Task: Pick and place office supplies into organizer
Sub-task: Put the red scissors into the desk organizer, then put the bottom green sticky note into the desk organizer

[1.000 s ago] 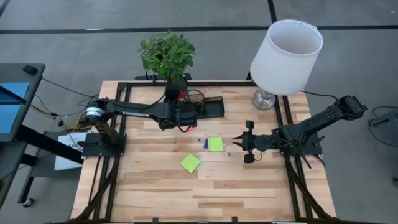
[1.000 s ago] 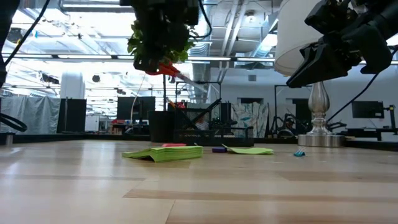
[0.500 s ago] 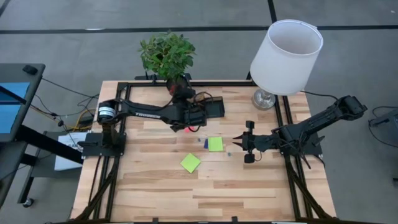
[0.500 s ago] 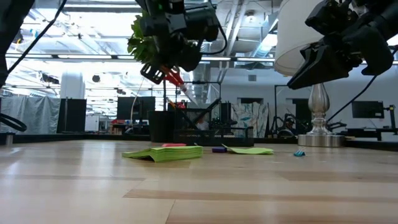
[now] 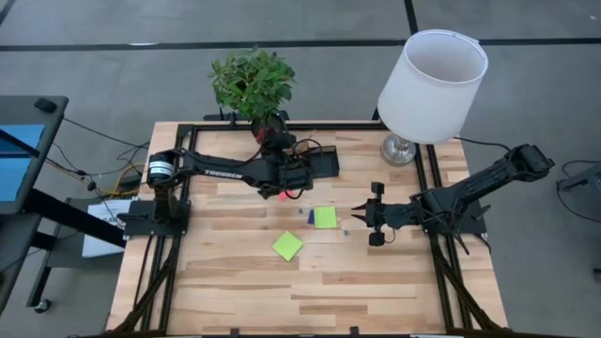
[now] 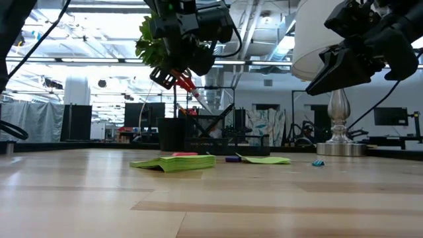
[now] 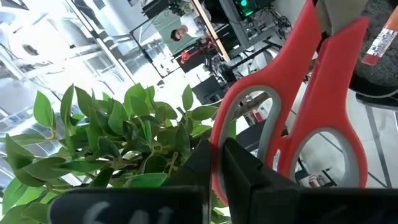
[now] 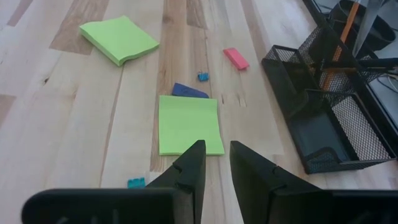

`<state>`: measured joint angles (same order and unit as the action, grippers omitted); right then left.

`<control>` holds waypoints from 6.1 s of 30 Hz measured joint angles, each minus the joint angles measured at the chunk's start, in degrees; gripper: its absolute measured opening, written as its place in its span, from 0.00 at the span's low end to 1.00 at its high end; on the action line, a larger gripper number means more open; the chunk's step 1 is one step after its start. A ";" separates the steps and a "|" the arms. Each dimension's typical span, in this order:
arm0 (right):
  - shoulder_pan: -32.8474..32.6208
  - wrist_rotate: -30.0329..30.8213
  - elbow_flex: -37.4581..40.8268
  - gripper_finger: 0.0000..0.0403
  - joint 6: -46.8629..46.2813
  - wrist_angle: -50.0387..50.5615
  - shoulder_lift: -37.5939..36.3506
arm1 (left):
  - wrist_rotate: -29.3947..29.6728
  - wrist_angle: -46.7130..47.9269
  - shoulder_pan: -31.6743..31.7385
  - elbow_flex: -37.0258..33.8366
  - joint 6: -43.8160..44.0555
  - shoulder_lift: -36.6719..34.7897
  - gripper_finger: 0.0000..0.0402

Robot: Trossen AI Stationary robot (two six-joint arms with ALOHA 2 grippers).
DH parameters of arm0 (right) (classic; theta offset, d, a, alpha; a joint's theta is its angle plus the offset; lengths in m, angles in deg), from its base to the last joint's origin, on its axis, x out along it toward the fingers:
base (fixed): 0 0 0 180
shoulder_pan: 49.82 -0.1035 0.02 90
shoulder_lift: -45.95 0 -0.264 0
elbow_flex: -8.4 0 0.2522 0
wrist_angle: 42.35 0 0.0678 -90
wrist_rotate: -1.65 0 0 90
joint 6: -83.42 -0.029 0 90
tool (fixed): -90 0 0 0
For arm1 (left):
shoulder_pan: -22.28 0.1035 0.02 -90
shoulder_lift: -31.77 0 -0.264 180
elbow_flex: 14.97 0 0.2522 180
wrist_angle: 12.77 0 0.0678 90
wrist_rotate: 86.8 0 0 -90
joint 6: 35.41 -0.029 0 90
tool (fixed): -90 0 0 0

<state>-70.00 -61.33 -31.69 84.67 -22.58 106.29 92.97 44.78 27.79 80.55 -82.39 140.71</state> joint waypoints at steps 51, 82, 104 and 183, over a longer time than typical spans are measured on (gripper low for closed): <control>0.00 -0.04 0.01 0.17 -0.28 0.05 0.00 | -2.54 -1.27 0.60 -0.04 4.79 -0.07 0.23; -0.03 -0.17 0.02 0.17 -0.42 0.04 0.00 | -4.66 -1.27 -2.18 -0.06 10.97 -0.09 0.50; -0.10 -0.20 0.02 0.17 -0.85 0.40 0.00 | -19.94 -1.25 -0.75 -0.22 6.34 -0.09 0.50; 2.33 -0.15 0.02 0.17 -16.25 -14.25 9.74 | -52.09 -86.84 -27.70 -70.63 56.37 -49.72 0.54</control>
<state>-67.67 -61.47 -31.66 68.43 -36.83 116.03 40.88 -42.06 0.09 9.92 -26.03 90.99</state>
